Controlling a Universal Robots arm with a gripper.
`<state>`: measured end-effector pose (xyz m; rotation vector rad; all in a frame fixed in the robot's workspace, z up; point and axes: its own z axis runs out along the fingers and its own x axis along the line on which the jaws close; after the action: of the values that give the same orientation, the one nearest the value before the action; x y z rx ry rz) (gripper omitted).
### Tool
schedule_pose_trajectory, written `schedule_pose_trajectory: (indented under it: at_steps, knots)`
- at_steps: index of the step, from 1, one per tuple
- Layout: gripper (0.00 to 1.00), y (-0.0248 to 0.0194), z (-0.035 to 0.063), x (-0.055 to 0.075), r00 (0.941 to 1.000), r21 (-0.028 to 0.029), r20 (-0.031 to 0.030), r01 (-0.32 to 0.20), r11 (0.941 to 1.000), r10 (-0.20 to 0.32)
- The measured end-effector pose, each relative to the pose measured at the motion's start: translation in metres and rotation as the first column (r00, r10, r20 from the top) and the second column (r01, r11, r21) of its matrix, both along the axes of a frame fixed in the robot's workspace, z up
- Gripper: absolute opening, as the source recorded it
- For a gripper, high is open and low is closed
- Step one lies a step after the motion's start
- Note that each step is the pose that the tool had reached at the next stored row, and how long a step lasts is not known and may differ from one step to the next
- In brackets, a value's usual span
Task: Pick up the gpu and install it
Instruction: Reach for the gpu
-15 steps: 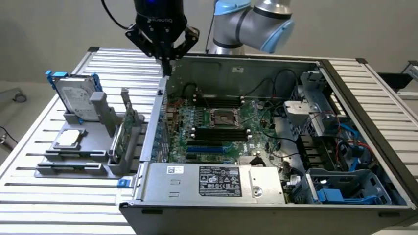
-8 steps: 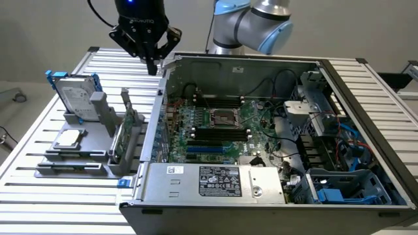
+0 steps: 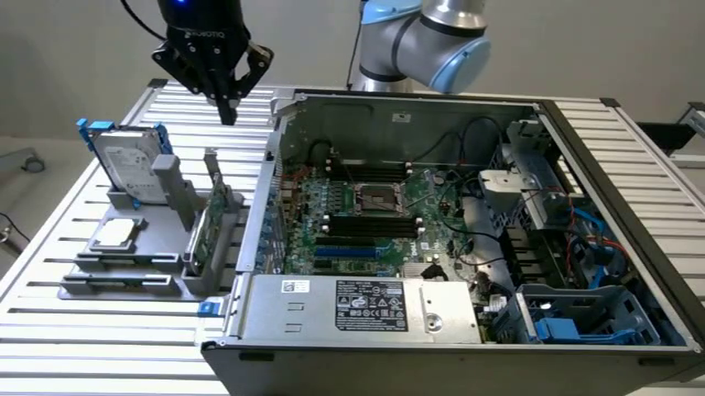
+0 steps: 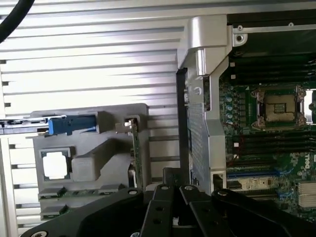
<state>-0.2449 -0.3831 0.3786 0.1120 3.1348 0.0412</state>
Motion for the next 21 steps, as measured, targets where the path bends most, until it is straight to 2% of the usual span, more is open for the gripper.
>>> schedule_pose_trajectory:
  at_steps: [6,10,11,12,13,15,18,21]
  knots:
    - [0.11,0.0062,-0.0018,-0.027,1.0,-0.0121,-0.009,0.0,0.9999,0.0]
    - [0.11,0.0099,-0.0025,-0.045,0.9998,-0.0221,-0.0194,0.0,0.9998,0.0]
    - [0.11,0.0103,-0.0026,-0.047,0.9998,-0.0287,-0.0213,-0.001,0.9996,0.0]
    - [0.11,0.0103,-0.0025,-0.048,0.9997,-0.0386,-0.0222,-0.005,0.9992,0.004]
    - [0.11,0.0103,-0.0025,-0.048,0.9997,-0.0452,-0.0223,-0.011,0.9989,0.01]
    - [0.11,0.0102,-0.0027,-0.048,0.9993,-0.0522,-0.0222,-0.032,0.9981,0.031]
    - [0.11,0.0102,-0.0026,-0.048,0.9975,-0.0544,-0.0224,-0.069,0.9962,0.068]
    - [0.11,0.01,-0.0026,-0.048,0.9972,-0.0545,-0.0225,-0.072,0.9959,0.071]
